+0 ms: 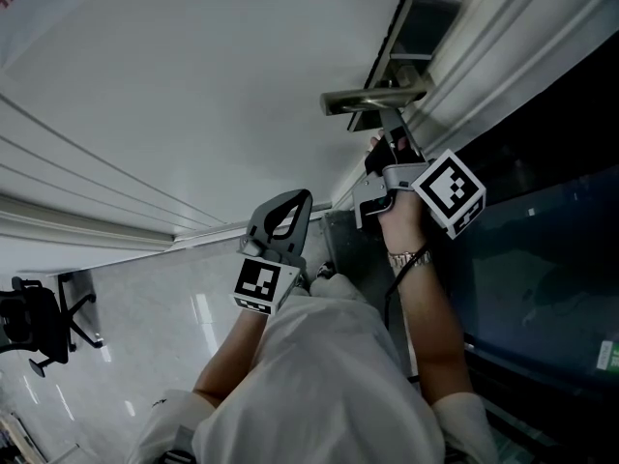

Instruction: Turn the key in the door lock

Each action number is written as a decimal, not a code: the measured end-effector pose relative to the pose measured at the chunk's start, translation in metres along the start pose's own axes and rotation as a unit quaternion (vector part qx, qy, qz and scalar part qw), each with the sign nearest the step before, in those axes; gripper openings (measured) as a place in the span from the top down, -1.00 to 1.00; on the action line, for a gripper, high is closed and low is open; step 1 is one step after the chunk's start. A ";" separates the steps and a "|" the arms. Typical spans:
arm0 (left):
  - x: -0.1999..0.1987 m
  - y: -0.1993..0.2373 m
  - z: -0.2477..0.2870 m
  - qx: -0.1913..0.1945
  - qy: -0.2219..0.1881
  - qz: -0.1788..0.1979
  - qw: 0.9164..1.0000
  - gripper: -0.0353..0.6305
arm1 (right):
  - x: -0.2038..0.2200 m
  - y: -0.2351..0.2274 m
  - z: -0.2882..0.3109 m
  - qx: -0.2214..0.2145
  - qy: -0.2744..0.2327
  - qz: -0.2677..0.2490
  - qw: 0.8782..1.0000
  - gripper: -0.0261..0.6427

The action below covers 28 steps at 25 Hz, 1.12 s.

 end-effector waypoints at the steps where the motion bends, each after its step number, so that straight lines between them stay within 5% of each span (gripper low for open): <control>1: 0.000 0.000 0.000 0.001 0.000 0.000 1.000 0.88 | 0.000 0.000 0.000 -0.001 -0.002 0.010 1.000 0.89; 6: -0.001 -0.001 0.001 0.003 -0.001 0.001 1.000 0.88 | 0.000 -0.002 0.000 -0.001 -0.018 0.034 0.999 0.88; 16: 0.006 -0.001 0.001 0.006 0.006 -0.004 1.000 0.88 | 0.012 -0.008 -0.007 0.017 0.045 -0.139 0.989 0.58; 20: 0.008 -0.006 0.005 0.017 0.008 -0.006 1.000 0.88 | 0.014 -0.004 -0.014 0.035 0.057 -0.308 0.949 0.54; 28: 0.007 -0.009 0.012 0.027 0.008 -0.004 1.000 0.88 | 0.014 -0.002 -0.017 0.073 0.106 -0.549 0.826 0.54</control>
Point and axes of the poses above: the fingertips, and each gripper's own axes: z forward along the fingers, y to its left, x out of its underside, the point moved 3 cm from there along -z, backward along the fingers, and after that the axes turned 1 degree about -z, right-handed, at the moved point
